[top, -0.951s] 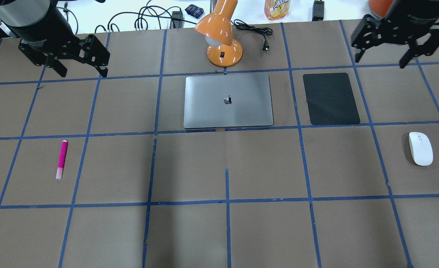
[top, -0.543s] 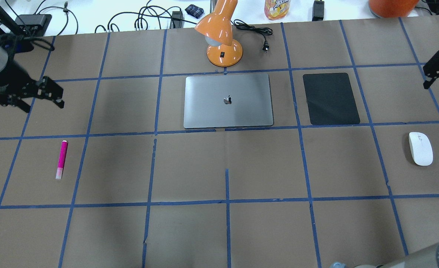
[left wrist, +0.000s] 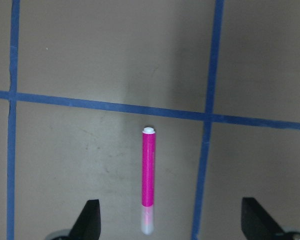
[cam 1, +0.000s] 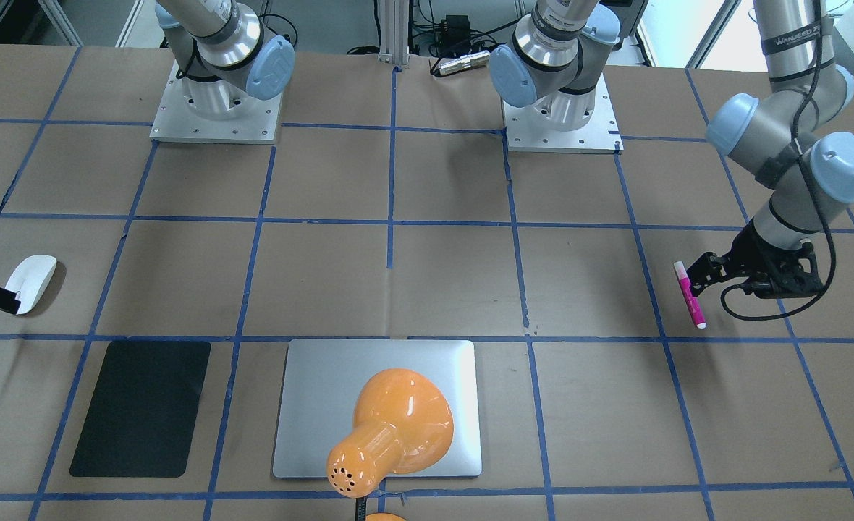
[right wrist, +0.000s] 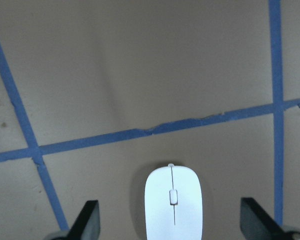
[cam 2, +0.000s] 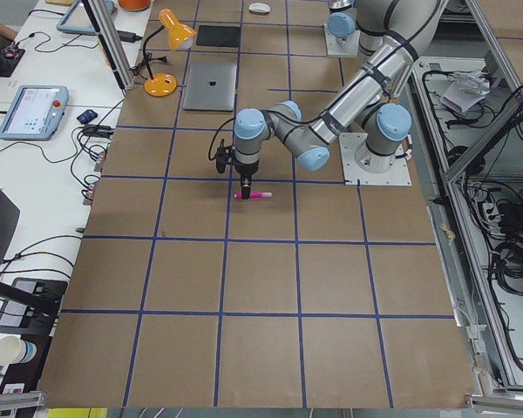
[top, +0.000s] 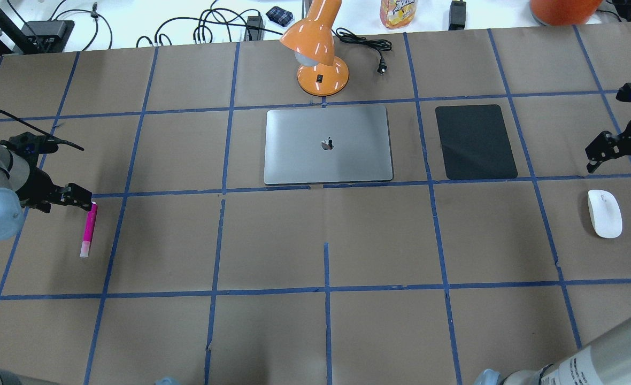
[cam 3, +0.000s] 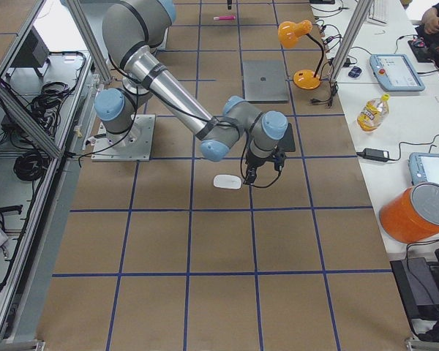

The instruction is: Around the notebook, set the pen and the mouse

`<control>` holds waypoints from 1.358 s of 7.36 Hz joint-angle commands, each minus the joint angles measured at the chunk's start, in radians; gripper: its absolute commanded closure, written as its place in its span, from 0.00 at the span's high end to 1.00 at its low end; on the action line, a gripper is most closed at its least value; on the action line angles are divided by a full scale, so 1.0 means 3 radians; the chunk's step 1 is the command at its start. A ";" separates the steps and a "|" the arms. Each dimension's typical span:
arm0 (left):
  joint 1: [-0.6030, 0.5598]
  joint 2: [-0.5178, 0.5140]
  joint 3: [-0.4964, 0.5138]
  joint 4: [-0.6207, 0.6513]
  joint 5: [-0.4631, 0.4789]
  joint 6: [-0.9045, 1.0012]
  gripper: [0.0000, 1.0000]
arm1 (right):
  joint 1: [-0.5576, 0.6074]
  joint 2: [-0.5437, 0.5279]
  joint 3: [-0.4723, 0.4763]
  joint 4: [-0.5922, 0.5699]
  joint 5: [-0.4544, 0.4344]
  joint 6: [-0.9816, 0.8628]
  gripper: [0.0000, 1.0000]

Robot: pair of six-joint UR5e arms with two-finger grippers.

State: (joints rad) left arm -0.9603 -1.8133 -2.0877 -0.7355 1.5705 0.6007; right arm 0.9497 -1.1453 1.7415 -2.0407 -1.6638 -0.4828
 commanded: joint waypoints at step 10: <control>0.0021 -0.0072 -0.0225 0.0222 0.0026 -0.0068 0.00 | -0.0109 -0.0149 0.0444 -0.0285 0.0008 -0.0221 0.35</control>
State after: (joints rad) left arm -0.9468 -1.8523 -2.1610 -0.6635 1.5726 0.6015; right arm 0.9080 -1.1653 1.8839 -2.1258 -1.6638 -0.5550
